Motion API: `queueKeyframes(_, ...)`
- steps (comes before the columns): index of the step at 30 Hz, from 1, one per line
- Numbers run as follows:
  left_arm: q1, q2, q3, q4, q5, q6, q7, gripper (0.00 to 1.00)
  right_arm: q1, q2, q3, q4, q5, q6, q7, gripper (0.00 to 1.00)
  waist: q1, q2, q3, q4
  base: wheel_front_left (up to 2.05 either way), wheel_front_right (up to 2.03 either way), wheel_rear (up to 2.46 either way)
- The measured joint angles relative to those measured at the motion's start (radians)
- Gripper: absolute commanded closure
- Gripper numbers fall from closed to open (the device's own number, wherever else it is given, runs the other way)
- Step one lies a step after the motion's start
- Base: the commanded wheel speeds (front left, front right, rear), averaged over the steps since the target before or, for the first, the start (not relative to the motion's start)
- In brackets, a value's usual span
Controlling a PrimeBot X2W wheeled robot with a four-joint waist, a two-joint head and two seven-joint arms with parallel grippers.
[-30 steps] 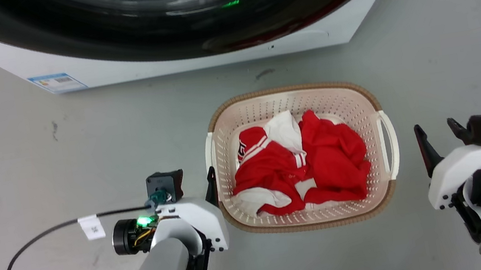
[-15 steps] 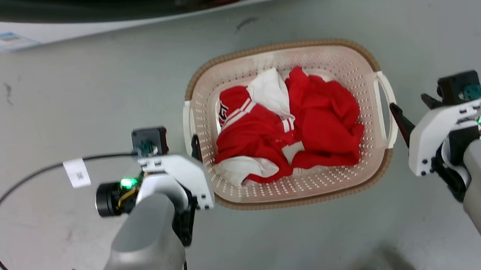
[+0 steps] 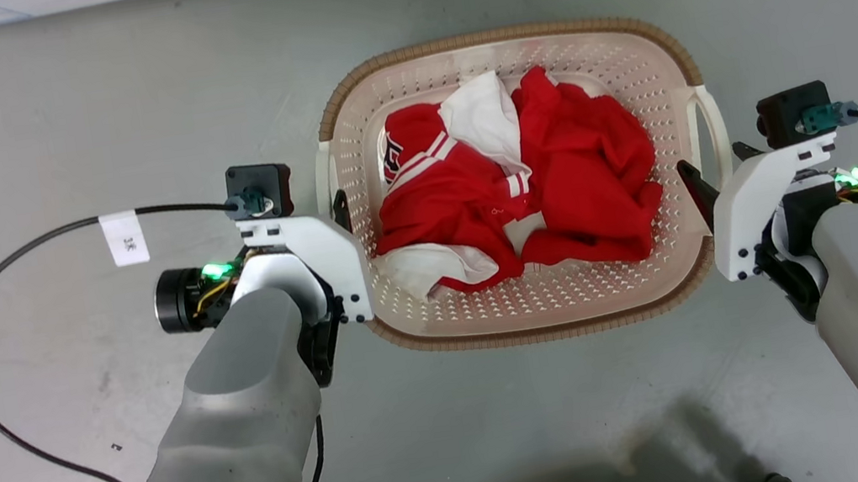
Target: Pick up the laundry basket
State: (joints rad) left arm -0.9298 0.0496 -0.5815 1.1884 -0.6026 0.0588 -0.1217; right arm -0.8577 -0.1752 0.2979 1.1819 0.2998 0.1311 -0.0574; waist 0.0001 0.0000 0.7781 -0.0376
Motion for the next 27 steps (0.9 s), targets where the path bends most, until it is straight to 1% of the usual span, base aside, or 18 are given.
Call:
queueKeyframes(7,-0.024,0.000,-0.044,-0.002,-0.030,0.000,0.005,0.00,-0.035,0.001,0.070,0.025,0.068,0.000,0.023,0.00,0.0000,0.0000,0.042,0.004,0.00,0.00,0.00)
queueKeyframes(8,-0.027,0.000,-0.051,-0.003,-0.036,-0.001,0.004,0.00,-0.040,0.001,0.079,0.028,0.076,0.000,0.023,0.44,0.0000,0.0000,0.047,0.005,0.00,0.00,0.00)
queueKeyframes(9,-0.029,0.000,-0.057,-0.004,-0.040,-0.004,0.003,0.53,-0.044,0.001,0.087,0.029,0.086,0.000,0.024,0.67,0.0000,-0.0001,0.051,0.006,0.00,0.00,0.00)
queueKeyframes(10,-0.030,0.000,-0.061,-0.009,-0.047,-0.009,-0.008,1.00,-0.048,0.001,0.094,0.031,0.096,0.000,0.024,1.00,0.0000,0.0000,0.054,0.006,0.00,0.00,0.00)
queueKeyframes(12,-0.034,0.000,-0.068,-0.013,-0.065,-0.022,-0.012,1.00,-0.054,0.002,0.107,0.034,0.116,0.000,0.031,1.00,0.0000,0.0000,0.059,0.008,0.00,0.00,0.00)
queueKeyframes(21,-0.034,0.004,-0.116,0.001,-0.115,-0.027,-0.012,1.00,-0.052,0.007,0.187,0.033,0.199,0.000,0.048,1.00,0.0000,0.0000,0.047,0.008,0.00,0.00,0.00)
queueKeyframes(27,-0.021,0.007,-0.142,0.009,-0.159,-0.039,0.024,1.00,-0.030,0.002,0.240,0.022,0.269,-0.002,0.091,1.00,0.0000,0.0000,0.008,0.003,0.00,0.00,0.00)
